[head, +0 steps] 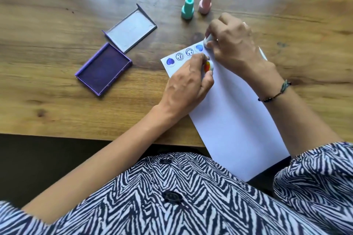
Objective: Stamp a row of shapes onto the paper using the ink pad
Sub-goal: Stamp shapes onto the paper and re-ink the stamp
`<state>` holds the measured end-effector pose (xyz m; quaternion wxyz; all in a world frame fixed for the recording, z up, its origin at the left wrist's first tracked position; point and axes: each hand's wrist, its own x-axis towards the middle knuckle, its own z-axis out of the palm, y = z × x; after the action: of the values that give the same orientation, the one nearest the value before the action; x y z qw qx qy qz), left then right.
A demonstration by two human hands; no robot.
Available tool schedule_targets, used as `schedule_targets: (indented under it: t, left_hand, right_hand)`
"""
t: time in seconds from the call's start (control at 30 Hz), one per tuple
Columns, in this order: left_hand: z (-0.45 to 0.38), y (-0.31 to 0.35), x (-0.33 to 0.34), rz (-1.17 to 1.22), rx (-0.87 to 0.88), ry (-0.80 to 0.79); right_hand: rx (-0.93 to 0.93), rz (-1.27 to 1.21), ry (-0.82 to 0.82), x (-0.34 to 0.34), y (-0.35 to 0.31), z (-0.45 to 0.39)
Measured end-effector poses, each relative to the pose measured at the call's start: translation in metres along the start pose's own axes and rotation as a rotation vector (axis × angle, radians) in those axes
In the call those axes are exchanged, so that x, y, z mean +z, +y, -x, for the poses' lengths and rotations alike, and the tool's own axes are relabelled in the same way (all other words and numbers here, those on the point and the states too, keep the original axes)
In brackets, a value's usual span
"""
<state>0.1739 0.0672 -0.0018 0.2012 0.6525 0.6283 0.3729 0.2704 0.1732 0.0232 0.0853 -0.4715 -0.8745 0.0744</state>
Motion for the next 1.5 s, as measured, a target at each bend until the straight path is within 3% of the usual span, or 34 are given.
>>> schedule_targets:
  t: [0.3,0.5,0.93,1.1,1.37,1.5]
  left_hand:
    - [-0.001,0.001,0.0,0.01,-0.016,0.02]
    - [0.0,0.001,-0.001,0.024,-0.022,0.017]
    - [0.002,-0.001,0.002,0.01,0.003,0.019]
    - [0.001,-0.003,0.003,0.004,0.012,0.022]
    - [0.002,0.002,-0.003,0.128,-0.057,0.008]
    - [-0.001,0.004,-0.016,0.412,-0.194,0.06]
  right_hand:
    - [-0.019,-0.02,-0.019,0.001,-0.008,-0.002]
    - [0.002,-0.038,-0.145,-0.005,-0.012,-0.013]
    - [-0.031,-0.006,-0.157,-0.015,-0.011,-0.013]
    - [0.183,-0.285,0.098,-0.053,0.011,-0.002]
    - [0.326,-0.551,0.046,-0.054,0.009,0.029]
    - [0.402,-1.015,0.006,-0.056,-0.007,0.041]
